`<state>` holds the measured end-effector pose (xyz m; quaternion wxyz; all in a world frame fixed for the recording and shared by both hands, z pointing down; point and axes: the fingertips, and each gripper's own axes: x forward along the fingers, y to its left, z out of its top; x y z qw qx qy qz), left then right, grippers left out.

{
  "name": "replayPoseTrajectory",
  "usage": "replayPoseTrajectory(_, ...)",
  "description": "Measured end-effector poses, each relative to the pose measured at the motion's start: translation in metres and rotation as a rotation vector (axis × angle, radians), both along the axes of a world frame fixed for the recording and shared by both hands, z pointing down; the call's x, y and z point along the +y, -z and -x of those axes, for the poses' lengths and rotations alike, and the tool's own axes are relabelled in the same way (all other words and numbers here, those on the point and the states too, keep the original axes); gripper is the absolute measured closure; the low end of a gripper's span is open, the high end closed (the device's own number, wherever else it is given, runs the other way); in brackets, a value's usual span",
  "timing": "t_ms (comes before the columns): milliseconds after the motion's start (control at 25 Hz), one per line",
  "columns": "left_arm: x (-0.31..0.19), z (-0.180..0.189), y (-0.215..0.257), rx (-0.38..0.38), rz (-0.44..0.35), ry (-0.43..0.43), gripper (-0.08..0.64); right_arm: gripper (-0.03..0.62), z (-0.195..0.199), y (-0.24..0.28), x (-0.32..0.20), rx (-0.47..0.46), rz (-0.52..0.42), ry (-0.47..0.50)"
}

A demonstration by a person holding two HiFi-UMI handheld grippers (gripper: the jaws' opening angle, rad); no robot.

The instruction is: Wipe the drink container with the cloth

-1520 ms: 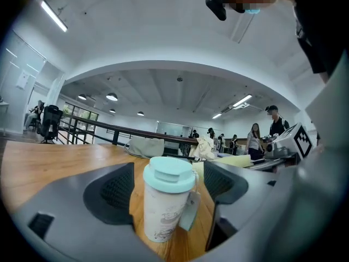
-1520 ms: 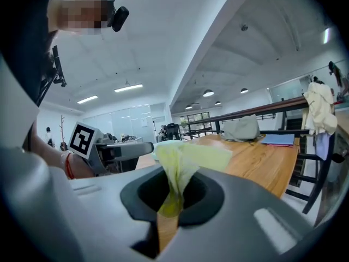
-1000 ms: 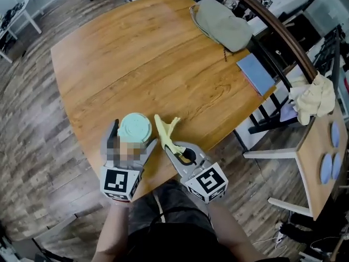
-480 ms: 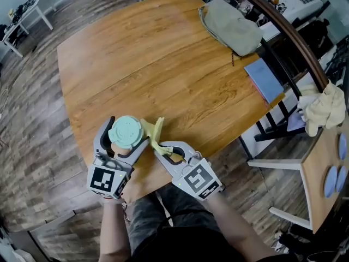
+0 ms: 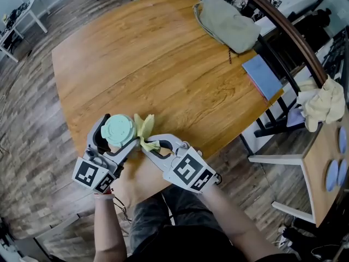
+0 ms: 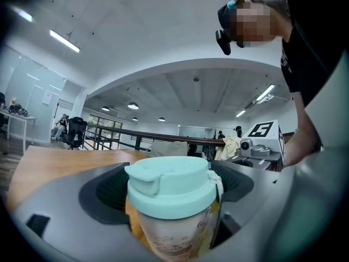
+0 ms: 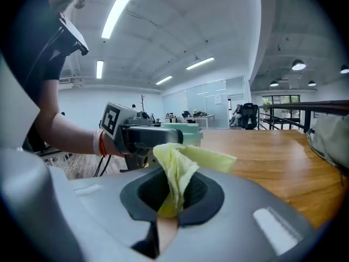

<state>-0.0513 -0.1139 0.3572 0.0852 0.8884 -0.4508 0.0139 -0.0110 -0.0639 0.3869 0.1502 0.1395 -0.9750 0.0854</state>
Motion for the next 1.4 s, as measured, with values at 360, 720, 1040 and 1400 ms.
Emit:
replayPoseTrajectory(360,-0.018,0.034,0.000,0.261,0.029,-0.085,0.095,0.568,0.044,0.011,-0.015,-0.044,0.058,-0.014)
replayPoseTrajectory(720,-0.023,0.063,-0.008,0.411,0.069,-0.152,0.095,0.568,0.062,-0.011,-0.011,-0.043,0.157,-0.036)
replayPoseTrajectory(1040,-0.023,0.065,-0.014,0.422,0.100,-0.248,0.095,0.568,0.048,-0.057,0.002,0.031,0.242,-0.049)
replayPoseTrajectory(1400,-0.022,0.065,-0.012,0.420,0.095,-0.353,0.095,0.568,0.024,-0.104,0.015,0.169,0.331,-0.088)
